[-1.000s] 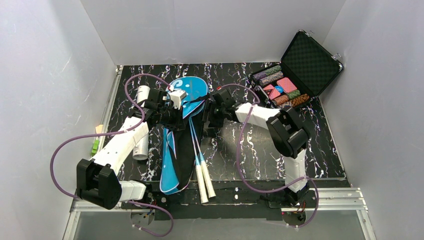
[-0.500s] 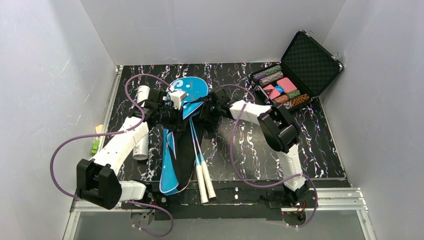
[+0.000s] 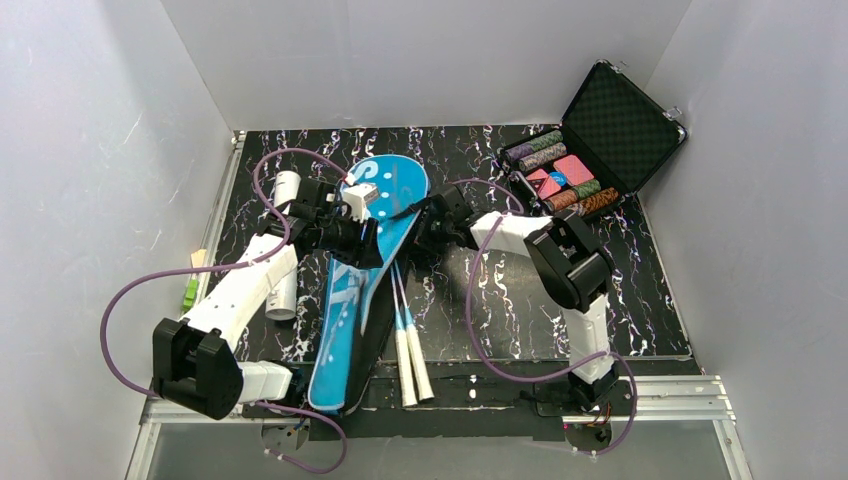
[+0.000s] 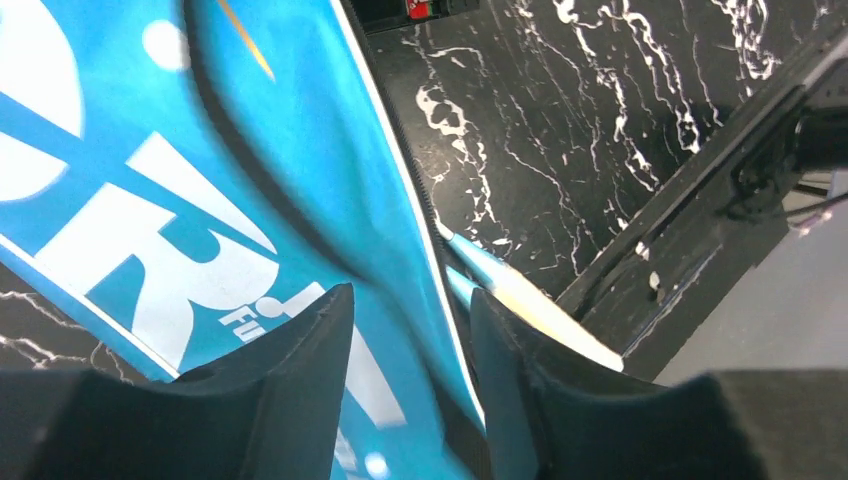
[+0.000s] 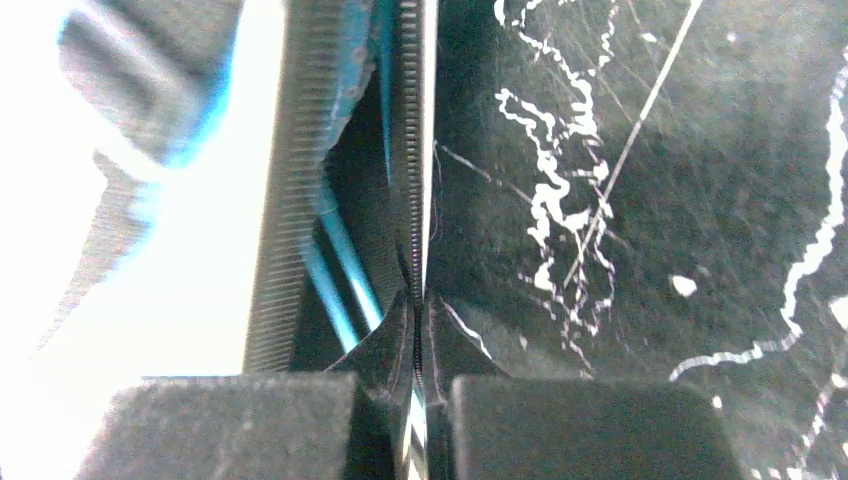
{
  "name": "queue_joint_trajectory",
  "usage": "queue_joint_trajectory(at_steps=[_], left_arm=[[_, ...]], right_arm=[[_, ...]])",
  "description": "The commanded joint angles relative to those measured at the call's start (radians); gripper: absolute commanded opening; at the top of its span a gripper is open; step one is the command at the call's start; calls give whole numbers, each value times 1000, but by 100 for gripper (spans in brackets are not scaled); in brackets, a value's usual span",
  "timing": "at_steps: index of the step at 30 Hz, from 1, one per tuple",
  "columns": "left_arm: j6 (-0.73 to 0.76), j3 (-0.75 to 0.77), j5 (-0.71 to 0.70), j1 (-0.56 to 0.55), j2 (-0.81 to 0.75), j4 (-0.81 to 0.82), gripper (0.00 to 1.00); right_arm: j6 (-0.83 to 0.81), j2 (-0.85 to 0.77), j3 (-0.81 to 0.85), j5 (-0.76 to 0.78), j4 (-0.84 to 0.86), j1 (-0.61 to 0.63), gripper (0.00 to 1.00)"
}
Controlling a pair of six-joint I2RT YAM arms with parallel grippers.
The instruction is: Pack up the badminton gear
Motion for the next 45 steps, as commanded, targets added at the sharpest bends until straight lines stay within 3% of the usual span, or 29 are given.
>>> queue_joint_trajectory(at_steps=[1,6,12,23,27,32,38,45], left_arm=[[44,8,98,-6,-48,-15,53],[60,14,96,-6,-71,-24,77],[52,28,99,-14,-60,-24,76],[31,75,26,-141,-51,-21,76],[21,55,-37,-191,-54,-3,75],[11,45,-173,-254,-60,31,61],[31,74,-294,-276,-47,69,53],[27,128,-298,-285,-25,68,33]], right_arm=[[32,-152,-56,-19,58,3,1],[80,-271,-116,-51,46,13,1],[128,-341,-126,-84,-17,33,1],[52,-405,121,-39,-381,58,1],[37,-423,147,-24,-416,61,1],[32,-414,161,-25,-428,69,1],[16,-406,185,-19,-440,83,1],[19,-398,184,-22,-440,85,1]])
